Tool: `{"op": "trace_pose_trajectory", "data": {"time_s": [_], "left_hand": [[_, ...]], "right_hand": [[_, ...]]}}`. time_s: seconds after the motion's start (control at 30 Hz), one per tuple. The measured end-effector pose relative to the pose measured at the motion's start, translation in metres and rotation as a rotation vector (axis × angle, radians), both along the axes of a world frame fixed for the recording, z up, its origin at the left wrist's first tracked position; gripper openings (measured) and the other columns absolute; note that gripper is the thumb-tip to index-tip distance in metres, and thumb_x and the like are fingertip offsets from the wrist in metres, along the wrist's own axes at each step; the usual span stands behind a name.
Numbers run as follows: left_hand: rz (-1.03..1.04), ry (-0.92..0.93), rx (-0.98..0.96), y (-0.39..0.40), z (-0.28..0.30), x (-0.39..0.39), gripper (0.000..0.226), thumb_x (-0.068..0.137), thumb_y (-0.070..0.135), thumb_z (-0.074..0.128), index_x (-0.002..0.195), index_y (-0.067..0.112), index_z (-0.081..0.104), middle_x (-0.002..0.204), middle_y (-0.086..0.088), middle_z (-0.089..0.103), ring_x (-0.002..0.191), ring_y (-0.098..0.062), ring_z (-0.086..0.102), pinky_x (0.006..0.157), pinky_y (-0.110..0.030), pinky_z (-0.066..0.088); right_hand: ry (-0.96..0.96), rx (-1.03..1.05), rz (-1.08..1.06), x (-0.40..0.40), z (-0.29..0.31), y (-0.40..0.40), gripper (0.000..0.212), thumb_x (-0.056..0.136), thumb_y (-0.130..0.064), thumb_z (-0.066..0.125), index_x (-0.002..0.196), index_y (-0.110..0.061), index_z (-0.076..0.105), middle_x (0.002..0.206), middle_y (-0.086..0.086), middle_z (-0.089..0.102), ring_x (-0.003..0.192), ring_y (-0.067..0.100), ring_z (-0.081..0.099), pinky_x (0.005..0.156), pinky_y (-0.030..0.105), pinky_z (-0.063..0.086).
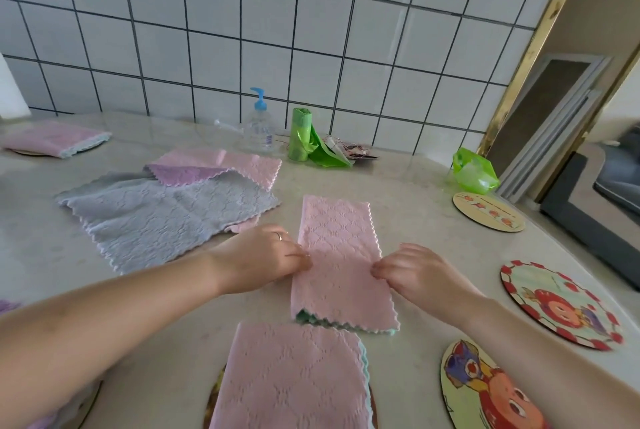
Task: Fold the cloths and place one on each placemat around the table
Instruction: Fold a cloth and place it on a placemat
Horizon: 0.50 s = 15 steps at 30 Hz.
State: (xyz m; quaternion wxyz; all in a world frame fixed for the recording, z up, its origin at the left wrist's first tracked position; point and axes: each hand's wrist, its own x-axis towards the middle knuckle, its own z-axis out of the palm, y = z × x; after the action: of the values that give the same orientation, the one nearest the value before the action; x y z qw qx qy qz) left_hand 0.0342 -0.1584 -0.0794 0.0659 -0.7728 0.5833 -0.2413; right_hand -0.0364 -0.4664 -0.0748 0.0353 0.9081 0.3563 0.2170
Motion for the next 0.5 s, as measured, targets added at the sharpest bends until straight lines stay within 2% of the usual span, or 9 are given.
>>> {"op": "trace_pose_trajectory", "data": {"time_s": [0.13, 0.23, 0.3, 0.33, 0.4, 0.43, 0.5], "left_hand": [[0.026, 0.011, 0.008, -0.005, 0.003, -0.001, 0.048, 0.061, 0.002, 0.079, 0.103, 0.023, 0.071, 0.102, 0.012, 0.072, 0.085, -0.009, 0.069, 0.077, -0.023, 0.054], [0.116, 0.075, -0.016, -0.008, 0.000, -0.001, 0.038, 0.069, 0.005, 0.069, 0.102, 0.024, 0.070, 0.091, 0.009, 0.073, 0.074, -0.015, 0.069, 0.069, -0.025, 0.056], [0.195, 0.149, -0.053, -0.010, 0.002, -0.006, 0.027, 0.078, 0.013, 0.061, 0.099, 0.026, 0.070, 0.087, 0.011, 0.072, 0.074, -0.015, 0.069, 0.068, -0.026, 0.055], [0.237, 0.188, -0.072, -0.011, 0.004, -0.009, 0.026, 0.083, 0.019, 0.052, 0.100, 0.027, 0.070, 0.089, 0.011, 0.072, 0.078, -0.014, 0.069, 0.072, -0.027, 0.054], [0.314, 0.297, -0.094, -0.012, 0.010, -0.016, 0.041, 0.088, 0.028, 0.032, 0.108, 0.024, 0.068, 0.101, 0.008, 0.072, 0.093, -0.015, 0.066, 0.086, -0.029, 0.050], [0.322, 0.343, -0.100, -0.010, 0.012, -0.019, 0.046, 0.088, 0.029, 0.029, 0.111, 0.023, 0.067, 0.106, 0.006, 0.071, 0.099, -0.016, 0.064, 0.092, -0.030, 0.046], [0.334, 0.430, -0.116, -0.006, 0.018, -0.028, 0.040, 0.091, 0.024, 0.034, 0.115, 0.021, 0.065, 0.112, 0.005, 0.069, 0.105, -0.016, 0.061, 0.096, -0.029, 0.042]], "right_hand": [[-0.058, -0.035, 0.010, -0.002, 0.003, 0.003, 0.020, 0.075, -0.013, 0.065, 0.090, -0.022, 0.074, 0.092, -0.010, 0.072, 0.081, 0.012, 0.067, 0.082, 0.029, 0.053], [-0.052, -0.049, -0.048, -0.002, 0.003, 0.010, 0.020, 0.074, -0.009, 0.062, 0.084, -0.023, 0.073, 0.086, -0.010, 0.071, 0.075, 0.013, 0.066, 0.079, 0.028, 0.052], [-0.028, -0.048, -0.107, -0.002, 0.004, 0.017, 0.024, 0.072, -0.007, 0.056, 0.080, -0.024, 0.071, 0.080, -0.010, 0.069, 0.072, 0.014, 0.063, 0.077, 0.027, 0.050], [-0.002, -0.045, -0.145, -0.002, 0.006, 0.020, 0.027, 0.069, -0.006, 0.052, 0.078, -0.024, 0.070, 0.077, -0.010, 0.068, 0.070, 0.014, 0.062, 0.076, 0.025, 0.048], [0.073, -0.016, -0.226, -0.004, 0.009, 0.023, 0.033, 0.064, -0.009, 0.042, 0.076, -0.022, 0.069, 0.074, -0.010, 0.067, 0.068, 0.016, 0.062, 0.074, 0.024, 0.046], [0.119, 0.015, -0.252, -0.005, 0.010, 0.024, 0.036, 0.063, -0.011, 0.038, 0.078, -0.021, 0.069, 0.075, -0.008, 0.067, 0.070, 0.017, 0.062, 0.075, 0.026, 0.047], [0.199, 0.080, -0.287, -0.014, 0.010, 0.024, 0.039, 0.067, -0.020, 0.034, 0.086, -0.018, 0.068, 0.081, -0.005, 0.067, 0.078, 0.019, 0.061, 0.080, 0.028, 0.046]]}}
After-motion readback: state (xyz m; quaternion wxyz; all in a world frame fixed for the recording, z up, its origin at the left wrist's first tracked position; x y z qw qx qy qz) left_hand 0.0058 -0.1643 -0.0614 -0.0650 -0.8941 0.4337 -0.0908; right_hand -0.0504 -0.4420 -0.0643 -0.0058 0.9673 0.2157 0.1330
